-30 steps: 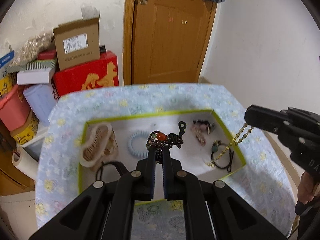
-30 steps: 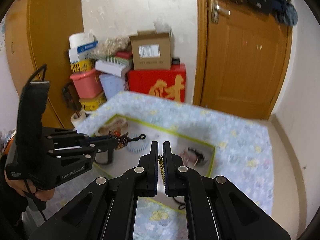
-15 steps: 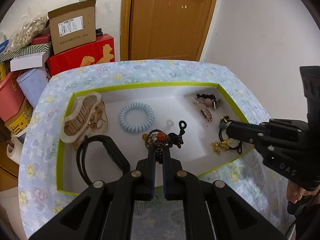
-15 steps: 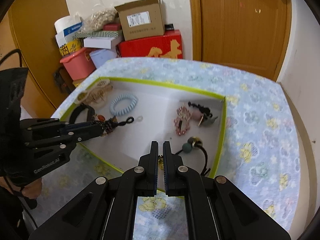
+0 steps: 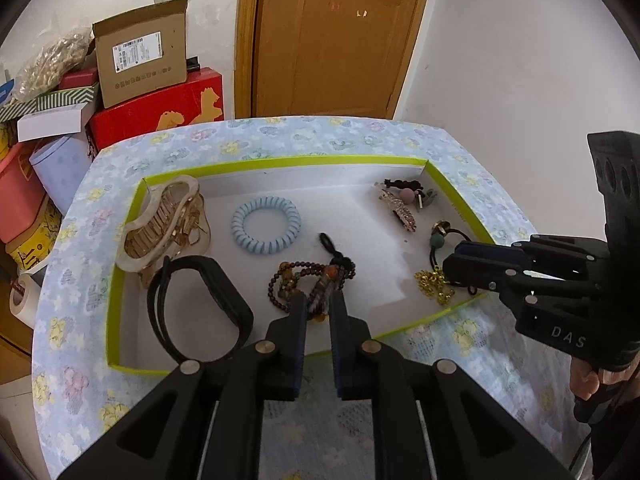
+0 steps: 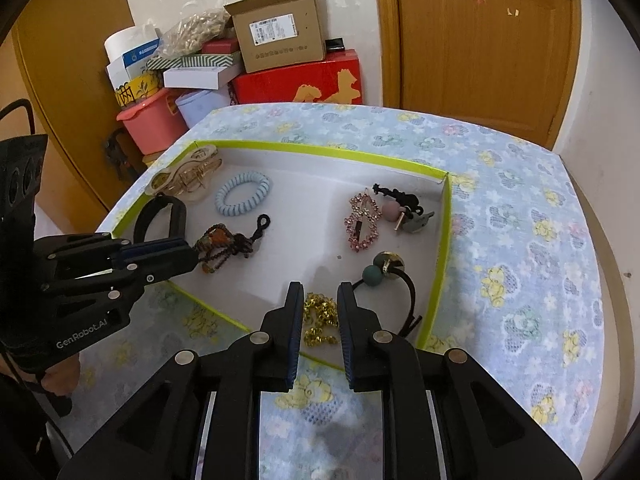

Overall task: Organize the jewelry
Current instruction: 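Carry the bracelet and gold chain into the tray and open both tools, then grasp the red bead bracelet with the left tool while the right tool grasps the lavender coil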

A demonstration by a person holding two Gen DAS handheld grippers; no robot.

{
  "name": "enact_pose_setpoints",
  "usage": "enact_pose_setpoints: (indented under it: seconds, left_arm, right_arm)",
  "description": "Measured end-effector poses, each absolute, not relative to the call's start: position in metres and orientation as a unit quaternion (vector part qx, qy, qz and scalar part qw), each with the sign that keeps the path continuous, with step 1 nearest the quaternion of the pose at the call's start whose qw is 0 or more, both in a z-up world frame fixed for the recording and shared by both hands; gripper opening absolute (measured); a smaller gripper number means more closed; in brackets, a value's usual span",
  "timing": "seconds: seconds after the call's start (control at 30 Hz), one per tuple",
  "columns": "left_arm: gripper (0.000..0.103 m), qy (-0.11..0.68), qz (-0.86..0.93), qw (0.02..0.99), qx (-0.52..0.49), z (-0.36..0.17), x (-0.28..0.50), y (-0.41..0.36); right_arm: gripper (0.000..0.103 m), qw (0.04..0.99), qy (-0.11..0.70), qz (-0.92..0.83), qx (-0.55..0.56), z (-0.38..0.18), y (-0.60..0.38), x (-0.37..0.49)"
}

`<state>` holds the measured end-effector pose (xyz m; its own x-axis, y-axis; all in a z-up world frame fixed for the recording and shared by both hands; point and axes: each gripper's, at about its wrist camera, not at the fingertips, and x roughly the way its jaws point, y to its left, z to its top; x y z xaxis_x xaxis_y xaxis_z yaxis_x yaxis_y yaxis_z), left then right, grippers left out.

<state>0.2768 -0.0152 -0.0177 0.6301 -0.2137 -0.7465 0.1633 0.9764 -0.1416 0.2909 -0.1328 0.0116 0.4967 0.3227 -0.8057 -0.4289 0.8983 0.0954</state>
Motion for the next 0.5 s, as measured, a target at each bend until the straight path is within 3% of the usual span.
enact_pose_setpoints:
  seconds: [0.5]
  left_arm:
    - [0.012, 0.395, -0.096, 0.913, -0.036, 0.007, 0.214, -0.014]
  right_arm:
    - [0.019, 0.882, 0.419, 0.210, -0.054, 0.046, -0.146, 0.218]
